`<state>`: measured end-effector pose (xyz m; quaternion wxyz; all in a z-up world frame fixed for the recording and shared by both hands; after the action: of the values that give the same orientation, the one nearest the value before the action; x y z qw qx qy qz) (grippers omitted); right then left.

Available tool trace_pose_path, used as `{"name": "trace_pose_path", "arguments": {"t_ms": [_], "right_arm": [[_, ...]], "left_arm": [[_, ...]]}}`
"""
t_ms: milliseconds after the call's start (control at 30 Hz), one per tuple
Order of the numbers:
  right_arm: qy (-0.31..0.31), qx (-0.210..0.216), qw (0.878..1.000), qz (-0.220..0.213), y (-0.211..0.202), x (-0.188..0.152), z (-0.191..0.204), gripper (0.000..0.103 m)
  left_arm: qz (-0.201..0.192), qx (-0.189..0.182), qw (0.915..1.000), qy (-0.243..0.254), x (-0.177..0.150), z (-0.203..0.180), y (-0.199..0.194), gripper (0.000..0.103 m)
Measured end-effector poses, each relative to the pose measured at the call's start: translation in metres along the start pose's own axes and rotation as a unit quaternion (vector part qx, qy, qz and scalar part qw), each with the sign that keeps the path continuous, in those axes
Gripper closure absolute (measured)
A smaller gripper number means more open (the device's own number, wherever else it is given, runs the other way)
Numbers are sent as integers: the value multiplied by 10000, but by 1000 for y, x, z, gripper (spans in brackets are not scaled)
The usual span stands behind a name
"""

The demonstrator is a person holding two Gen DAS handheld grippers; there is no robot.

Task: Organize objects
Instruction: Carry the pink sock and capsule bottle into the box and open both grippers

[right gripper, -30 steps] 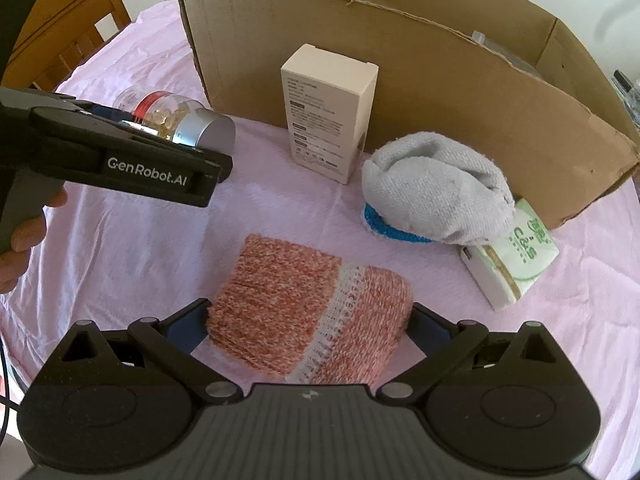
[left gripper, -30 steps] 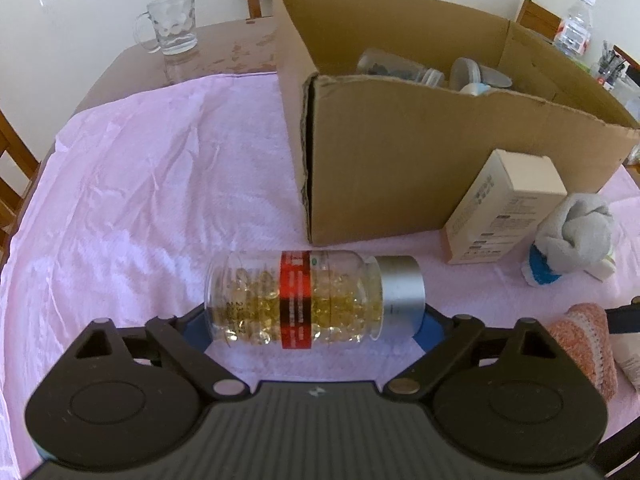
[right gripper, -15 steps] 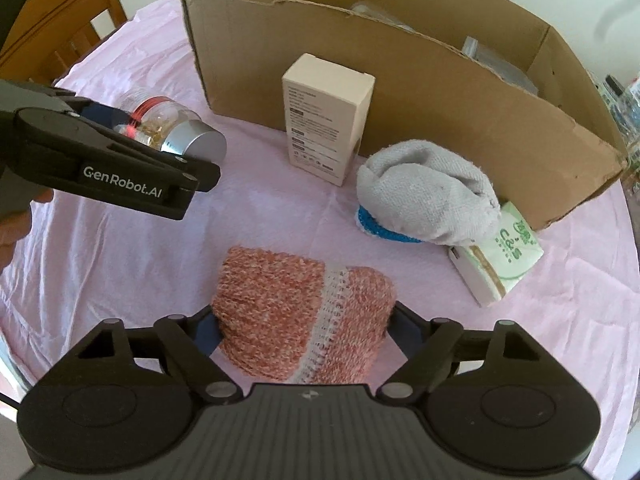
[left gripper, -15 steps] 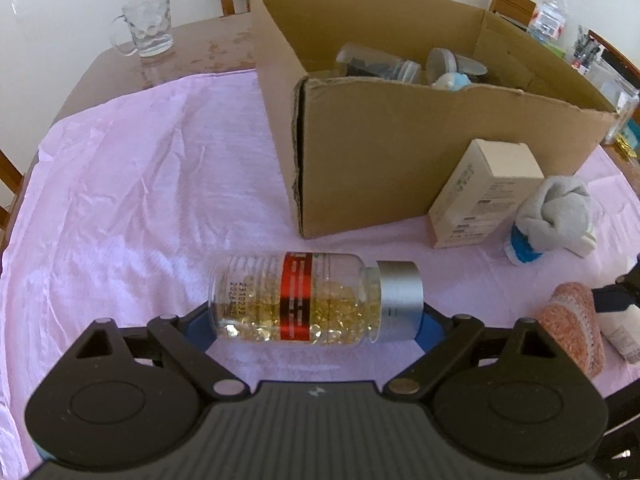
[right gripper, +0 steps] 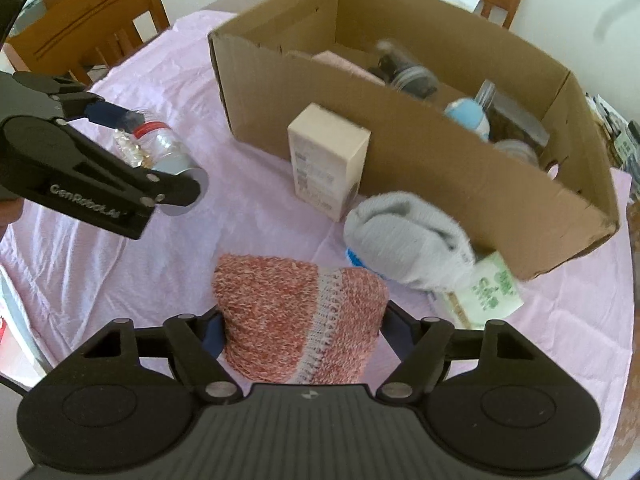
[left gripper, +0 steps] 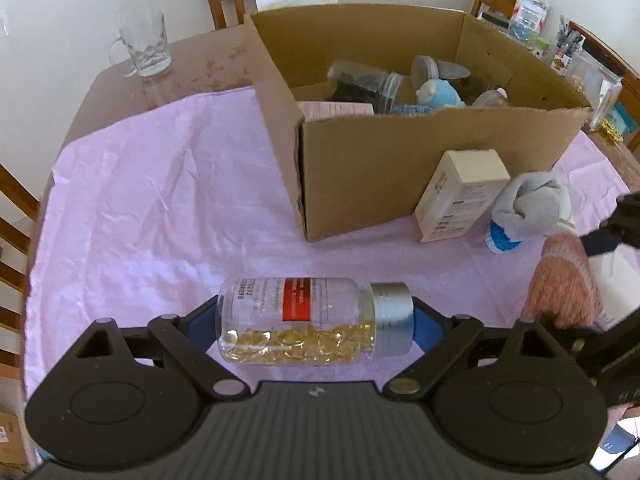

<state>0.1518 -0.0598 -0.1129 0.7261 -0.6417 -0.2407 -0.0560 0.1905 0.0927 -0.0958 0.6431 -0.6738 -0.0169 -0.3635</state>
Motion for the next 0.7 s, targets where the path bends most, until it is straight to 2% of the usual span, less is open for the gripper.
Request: {"name": "trace_pose_path", "arguments": {"t_ms": [333,700], "right_arm": [[-416,380,9984,-49,-38,14,-18,23],[-749,391,9955,-425,-74,50,-30,23]], "left_arm": [[89,-243,9995,159,18,9,-39,10],[-485,-271,9978,367,81,8,-74,10]]}}
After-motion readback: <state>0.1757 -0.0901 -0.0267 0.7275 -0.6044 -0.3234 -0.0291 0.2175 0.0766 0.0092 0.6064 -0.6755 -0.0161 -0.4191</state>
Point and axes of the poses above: each gripper's, at about its wrist camera, not at the fingertips, and y roughly the way its jaws point, z to its left, x to its top, the point moved 4 cm from there along y, roughly the way its jaws point, and after that the axes turned 9 degrees about y, right-handed, at the moved point
